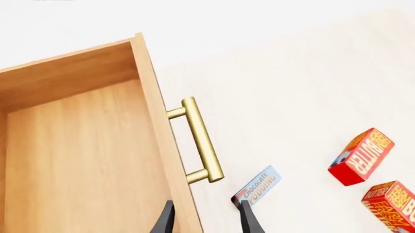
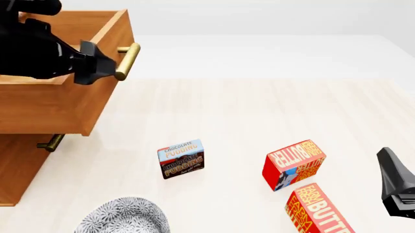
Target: Put the chocolate pudding in the top drawer of the cabinet and close it.
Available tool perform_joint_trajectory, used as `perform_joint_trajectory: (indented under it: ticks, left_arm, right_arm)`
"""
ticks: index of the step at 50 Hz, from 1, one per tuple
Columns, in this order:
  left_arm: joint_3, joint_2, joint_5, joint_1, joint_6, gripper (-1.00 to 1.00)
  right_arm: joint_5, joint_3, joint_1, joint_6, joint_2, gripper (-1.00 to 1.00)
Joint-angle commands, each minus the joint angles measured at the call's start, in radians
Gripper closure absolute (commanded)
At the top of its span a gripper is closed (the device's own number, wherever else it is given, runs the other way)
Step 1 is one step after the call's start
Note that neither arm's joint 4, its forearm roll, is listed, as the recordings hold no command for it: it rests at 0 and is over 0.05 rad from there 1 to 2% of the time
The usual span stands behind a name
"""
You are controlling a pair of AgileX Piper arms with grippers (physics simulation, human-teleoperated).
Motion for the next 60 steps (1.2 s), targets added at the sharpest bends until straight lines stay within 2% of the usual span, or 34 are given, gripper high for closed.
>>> perform_joint_trajectory:
  ticks: [1,3,5,8,10,16,29,31,32,36,40,42,45,48,50,55,57,60]
  left_arm:
    - [-0.143,-0.017,0.050,-0.033,0.096,-1.00]
    - [-0.169,-0.021,0.069,-0.029,0.110,-1.00]
    - [-0.181,-0.044,0.071,0.007,0.166,-1.00]
    - [-0.208,-0.029,0.093,-0.002,0.150,-1.00]
    - [-0.232,-0.040,0.104,0.015,0.178,-1.00]
    - [-0.299,-0.032,0.141,0.006,0.189,-1.00]
    - [-0.338,-0.025,0.131,-0.041,0.188,-1.00]
    - [-0.352,-0.021,0.108,-0.098,0.235,-1.00]
    - [-0.352,-0.019,0.111,-0.078,0.226,-1.00]
    - [-0.362,-0.026,0.083,-0.113,0.310,-1.00]
    - [-0.380,-0.054,0.056,-0.126,0.333,-1.00]
    - [-0.372,-0.058,0.046,-0.141,0.369,-1.00]
    - [-0.370,-0.054,0.030,-0.184,0.376,-1.00]
    - [-0.318,-0.063,-0.007,-0.198,0.455,-1.00]
    - [-0.325,-0.048,0.002,-0.224,0.436,-1.00]
    - [-0.292,-0.044,-0.023,-0.243,0.478,-1.00]
    - [-0.306,-0.036,-0.018,-0.264,0.470,-1.00]
    - [-0.270,-0.041,-0.043,-0.277,0.523,-1.00]
  right_arm:
    - [0.000,0.000,0.000,0.000,0.000,-1.00]
    - [0.000,0.000,0.000,0.000,-0.001,-1.00]
    - [0.000,0.000,0.000,0.000,0.000,-1.00]
    - [0.000,0.000,0.000,0.000,0.000,-1.00]
    - [0.000,0.000,0.000,0.000,0.000,-1.00]
    - [0.000,0.000,0.000,0.000,0.000,-1.00]
    - [0.000,0.000,0.000,0.000,0.000,-1.00]
    - [0.000,0.000,0.000,0.000,0.000,-1.00]
    - [0.000,0.000,0.000,0.000,0.000,-1.00]
    - [0.000,0.000,0.000,0.000,0.000,-1.00]
    - [0.000,0.000,0.000,0.000,0.000,-1.00]
    - [0.000,0.000,0.000,0.000,0.000,-1.00]
    - [0.000,0.000,0.000,0.000,0.000,-1.00]
    - [0.000,0.000,0.000,0.000,0.000,-1.00]
    - [0.000,0.000,0.000,0.000,0.000,-1.00]
    - [0.000,0.000,0.000,0.000,0.000,-1.00]
    - [0.000,0.000,0.000,0.000,0.000,-1.00]
    - [0.000,0.000,0.000,0.000,0.000,-1.00]
